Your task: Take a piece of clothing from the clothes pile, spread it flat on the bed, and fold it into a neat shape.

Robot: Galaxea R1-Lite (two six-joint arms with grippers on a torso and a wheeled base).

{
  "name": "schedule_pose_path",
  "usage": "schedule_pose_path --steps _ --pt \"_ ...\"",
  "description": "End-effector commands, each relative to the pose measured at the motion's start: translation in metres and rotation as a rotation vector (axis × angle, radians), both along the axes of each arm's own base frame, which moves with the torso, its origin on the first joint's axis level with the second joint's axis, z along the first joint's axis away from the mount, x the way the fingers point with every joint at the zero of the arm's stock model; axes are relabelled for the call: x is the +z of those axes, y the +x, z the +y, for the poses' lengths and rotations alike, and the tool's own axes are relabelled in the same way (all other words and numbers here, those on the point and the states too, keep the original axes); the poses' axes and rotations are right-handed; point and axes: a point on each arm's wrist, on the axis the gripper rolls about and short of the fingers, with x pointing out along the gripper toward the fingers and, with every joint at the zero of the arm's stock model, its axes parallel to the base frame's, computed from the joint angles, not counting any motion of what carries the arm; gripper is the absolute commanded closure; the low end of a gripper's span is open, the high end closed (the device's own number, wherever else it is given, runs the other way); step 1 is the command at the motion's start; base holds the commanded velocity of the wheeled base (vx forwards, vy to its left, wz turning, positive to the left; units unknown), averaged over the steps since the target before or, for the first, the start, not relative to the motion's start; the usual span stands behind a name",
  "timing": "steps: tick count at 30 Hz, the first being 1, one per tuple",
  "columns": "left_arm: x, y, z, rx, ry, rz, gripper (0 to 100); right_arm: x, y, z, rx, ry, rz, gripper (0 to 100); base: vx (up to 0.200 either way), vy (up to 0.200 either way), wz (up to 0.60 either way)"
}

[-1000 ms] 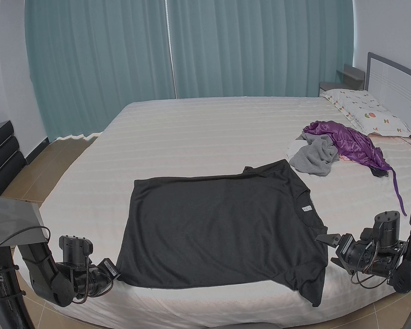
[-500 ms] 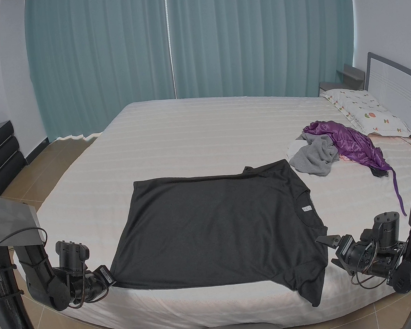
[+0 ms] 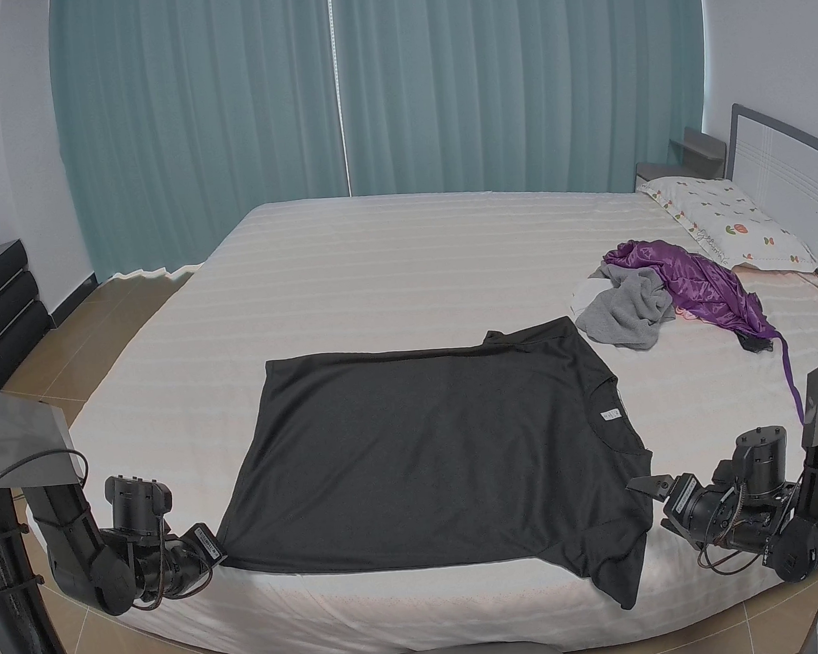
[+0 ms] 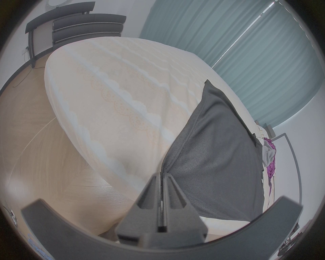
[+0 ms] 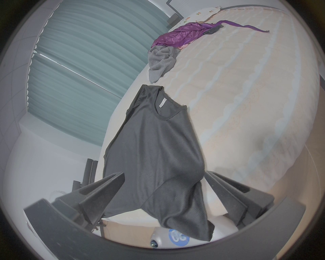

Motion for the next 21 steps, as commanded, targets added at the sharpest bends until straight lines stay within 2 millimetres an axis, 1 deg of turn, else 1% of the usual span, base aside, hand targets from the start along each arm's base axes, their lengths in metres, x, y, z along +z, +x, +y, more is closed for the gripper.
schedule_pose_path --steps 1,6,10,11,14,17,21 --pt "-0.002 0.002 0.001 0.000 -0.011 0.003 100 -0.013 0.006 -0.006 -0.024 -0.032 0.034 0 0.000 0.000 0.00" --pt "-0.002 0.002 0.002 -0.002 -0.016 0.002 100 -0.027 0.014 -0.006 -0.030 -0.046 0.064 0 0.000 0.000 0.00" --pt "-0.001 0.003 0.002 -0.001 -0.016 -0.001 100 -0.029 0.021 -0.005 -0.029 -0.044 0.053 0 0.000 0.000 0.00" --pt "-0.001 0.003 0.002 -0.002 -0.017 -0.001 100 -0.030 0.021 -0.005 -0.029 -0.045 0.055 100 0.000 0.000 0.00" --pt "-0.001 0.003 0.002 0.000 -0.017 -0.003 100 -0.032 0.025 -0.004 -0.029 -0.044 0.049 100 0.000 0.000 0.00" --pt "-0.001 0.003 0.002 -0.002 -0.017 -0.005 100 -0.030 0.026 -0.005 -0.034 -0.042 0.037 100 0.000 0.000 0.00" --pt "0.000 0.007 0.002 0.000 -0.018 -0.020 100 -0.023 0.035 -0.008 -0.050 -0.033 -0.008 100 0.000 0.000 0.00"
